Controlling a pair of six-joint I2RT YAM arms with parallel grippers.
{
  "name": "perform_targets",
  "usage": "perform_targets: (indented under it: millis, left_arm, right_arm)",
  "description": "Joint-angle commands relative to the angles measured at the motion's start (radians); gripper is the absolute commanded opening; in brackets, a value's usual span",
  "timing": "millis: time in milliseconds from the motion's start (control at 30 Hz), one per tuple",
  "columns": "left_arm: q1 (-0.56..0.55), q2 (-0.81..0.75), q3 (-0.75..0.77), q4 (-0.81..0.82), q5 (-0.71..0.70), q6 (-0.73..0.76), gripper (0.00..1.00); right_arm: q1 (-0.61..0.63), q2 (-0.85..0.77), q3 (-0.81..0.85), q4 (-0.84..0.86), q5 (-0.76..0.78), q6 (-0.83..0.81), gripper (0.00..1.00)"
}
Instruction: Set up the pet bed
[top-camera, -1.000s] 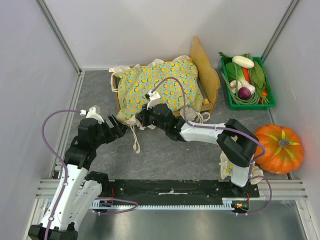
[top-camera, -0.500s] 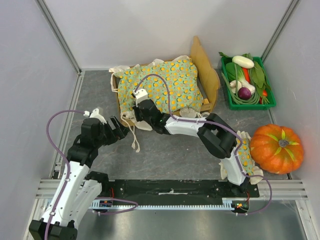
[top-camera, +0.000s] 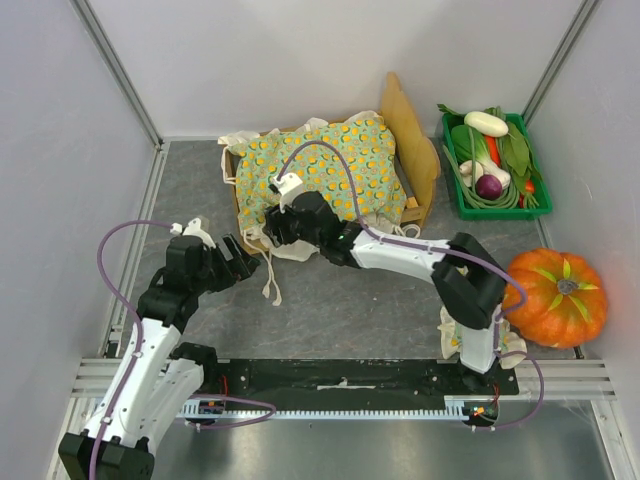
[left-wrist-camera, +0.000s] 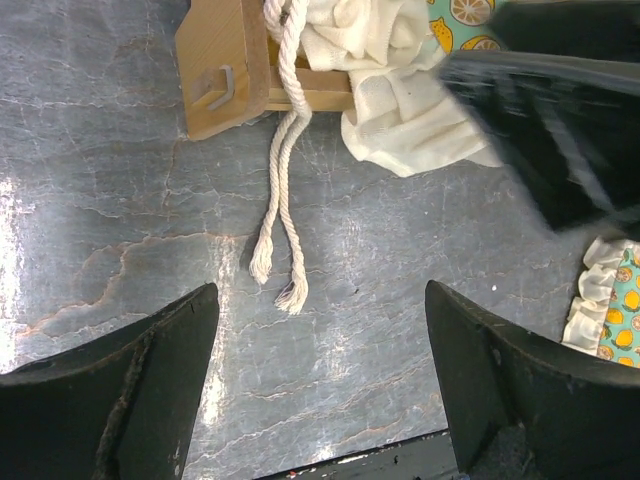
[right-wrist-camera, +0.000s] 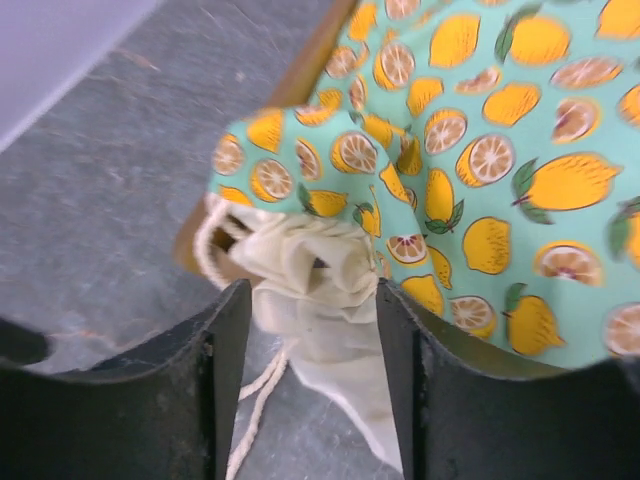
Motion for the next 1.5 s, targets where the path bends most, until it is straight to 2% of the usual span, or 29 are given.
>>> perform_targets:
  millis: [0, 200, 233, 300, 333, 567, 767, 867, 900, 967, 1000, 1100, 1233, 1467]
  left_arm:
    - [0.004, -0.002, 0.006, 0.035, 0.018, 0.000, 0.89]
    - [0.004, -0.016, -0.003, 0.025, 0.013, 0.002, 0.89]
    - [0.005, -0.016, -0.007, 0.025, 0.018, 0.002, 0.89]
    - [0.004, -0.015, -0.009, 0.025, 0.021, 0.002, 0.89]
    - [0.004, -0.013, -0.010, 0.025, 0.025, 0.000, 0.89]
    - [0.005, -0.016, 0.002, 0.018, 0.032, 0.006, 0.89]
    - [0.004, -0.025, -0.003, 0.013, 0.032, -0.002, 0.89]
    - [0.004, -0.025, 0.000, 0.007, 0.033, 0.002, 0.89]
    - [0.004, -0.027, 0.000, 0.005, 0.035, 0.002, 0.89]
    - [0.004, -0.033, 0.000, 0.004, 0.033, 0.002, 0.89]
    - [0.004, -0.036, 0.000, 0.005, 0.032, 0.000, 0.89]
    - [0.004, -0.033, -0.003, 0.010, 0.030, 0.000, 0.89]
    - [0.005, -0.027, -0.009, 0.022, 0.038, 0.002, 0.89]
    - [0.004, -0.021, -0.015, 0.035, 0.047, 0.002, 0.89]
  right_arm:
    - [-0.010, -0.180, -0.065, -0.024, -0.080, 0.002, 0.62]
    - [-0.016, -0.358, -0.313, -0.072, 0.050, 0.150, 0.68]
    - [-0.019, -0.384, -0.339, -0.078, 0.082, 0.175, 0.71]
    - [-0.024, -0.398, -0.399, -0.075, 0.087, 0.221, 0.72]
    - [-0.029, -0.397, -0.412, -0.074, 0.093, 0.230, 0.76]
    - [-0.078, -0.297, -0.358, -0.047, 0.113, 0.249, 0.79]
    - [-0.101, -0.205, -0.327, 0.061, 0.146, 0.289, 0.79]
    - [-0.102, -0.188, -0.370, 0.181, 0.123, 0.303, 0.63]
    - [-0.102, -0.193, -0.376, 0.219, 0.118, 0.304, 0.47]
    - [-0.102, -0.214, -0.387, 0.226, 0.107, 0.301, 0.35]
    - [-0.102, -0.225, -0.389, 0.218, 0.103, 0.296, 0.23]
    - [-0.102, -0.297, -0.402, 0.210, 0.112, 0.272, 0.09]
    - [-0.102, -0.332, -0.401, 0.229, 0.135, 0.209, 0.02]
    - [-0.102, -0.277, -0.372, 0.340, 0.256, 0.105, 0.06]
